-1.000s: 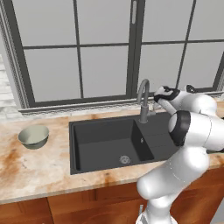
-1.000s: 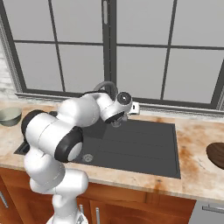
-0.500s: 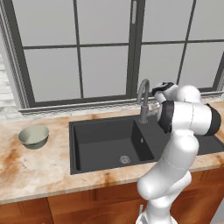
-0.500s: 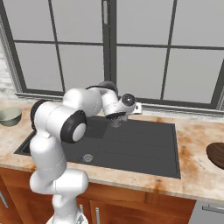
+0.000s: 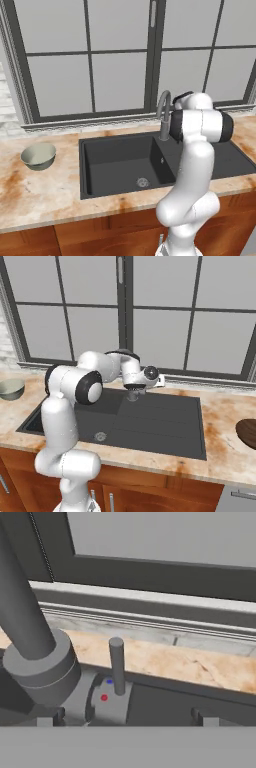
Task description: Rinse each bowl for a few seconds and place them down in the sink or on the counter.
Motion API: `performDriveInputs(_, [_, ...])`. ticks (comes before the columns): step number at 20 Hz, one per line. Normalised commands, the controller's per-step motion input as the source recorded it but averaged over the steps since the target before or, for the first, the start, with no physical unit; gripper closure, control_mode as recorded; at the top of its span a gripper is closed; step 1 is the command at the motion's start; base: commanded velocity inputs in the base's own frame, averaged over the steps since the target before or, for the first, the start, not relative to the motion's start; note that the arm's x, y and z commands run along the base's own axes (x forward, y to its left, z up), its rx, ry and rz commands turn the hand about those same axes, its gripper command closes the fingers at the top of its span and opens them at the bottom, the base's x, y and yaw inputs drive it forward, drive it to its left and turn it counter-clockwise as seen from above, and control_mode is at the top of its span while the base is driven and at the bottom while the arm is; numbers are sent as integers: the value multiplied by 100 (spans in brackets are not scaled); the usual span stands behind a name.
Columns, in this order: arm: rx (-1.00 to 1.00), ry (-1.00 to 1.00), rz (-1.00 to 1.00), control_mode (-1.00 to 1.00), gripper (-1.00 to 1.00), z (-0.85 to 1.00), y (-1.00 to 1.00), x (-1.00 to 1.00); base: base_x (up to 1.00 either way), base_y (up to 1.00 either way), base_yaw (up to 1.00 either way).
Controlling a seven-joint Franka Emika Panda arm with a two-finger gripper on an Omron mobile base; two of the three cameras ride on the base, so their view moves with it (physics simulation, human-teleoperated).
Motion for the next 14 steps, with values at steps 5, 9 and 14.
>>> performDriveInputs(5, [0, 0, 0, -100, -100, -11, -12, 50, 0, 0, 0])
performDriveInputs(9, [0, 0, 0, -100, -100, -13, -9, 49, 0, 0, 0])
performDriveInputs(14, [0, 0, 0, -100, -100, -20, -7, 44, 0, 0, 0])
